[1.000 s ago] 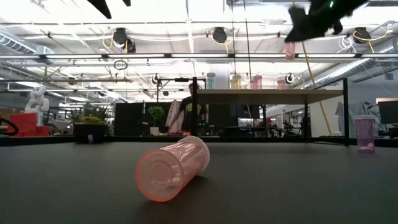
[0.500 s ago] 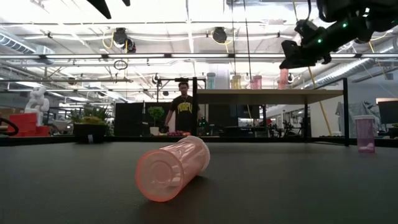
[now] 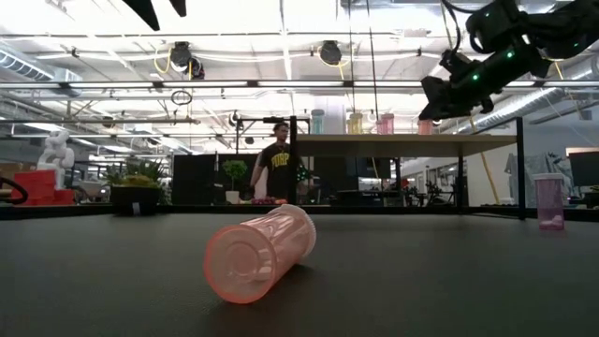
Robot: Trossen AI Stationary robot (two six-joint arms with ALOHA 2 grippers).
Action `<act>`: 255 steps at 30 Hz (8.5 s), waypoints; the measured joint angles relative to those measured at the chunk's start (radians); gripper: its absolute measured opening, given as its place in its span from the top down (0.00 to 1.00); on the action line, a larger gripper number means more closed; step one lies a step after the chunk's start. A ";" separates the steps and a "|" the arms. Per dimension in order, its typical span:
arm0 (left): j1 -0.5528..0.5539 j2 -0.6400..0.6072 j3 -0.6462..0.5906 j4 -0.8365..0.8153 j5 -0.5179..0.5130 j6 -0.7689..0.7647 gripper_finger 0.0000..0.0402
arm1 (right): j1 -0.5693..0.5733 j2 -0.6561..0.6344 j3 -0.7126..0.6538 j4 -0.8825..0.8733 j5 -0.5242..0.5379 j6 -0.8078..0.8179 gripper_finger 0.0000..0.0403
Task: Pick and place medicine bottles onto shelf by color
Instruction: Put the top orange pill bottle on the shelf aligned with the other orange pill bottle, then put the blue pill bottle on the shelf aligned with the other blue pill bottles
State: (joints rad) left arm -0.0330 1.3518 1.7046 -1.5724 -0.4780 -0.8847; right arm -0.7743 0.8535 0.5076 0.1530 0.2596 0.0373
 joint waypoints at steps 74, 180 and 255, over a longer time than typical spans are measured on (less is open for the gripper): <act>-0.242 -0.237 -0.312 0.050 0.296 -0.230 0.11 | 1.001 0.324 0.524 -0.437 0.705 0.104 0.48; -0.056 -0.239 -0.627 0.861 0.282 0.415 0.11 | 1.515 0.600 0.202 -0.283 -0.042 1.726 0.77; 0.079 0.084 -0.613 1.883 0.561 0.930 0.43 | 0.921 0.450 0.594 -0.097 0.154 -0.015 0.77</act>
State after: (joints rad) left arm 0.0456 1.4356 1.0920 0.3107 0.0832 0.0455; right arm 0.1471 1.3037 1.1015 0.0559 0.4137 0.0219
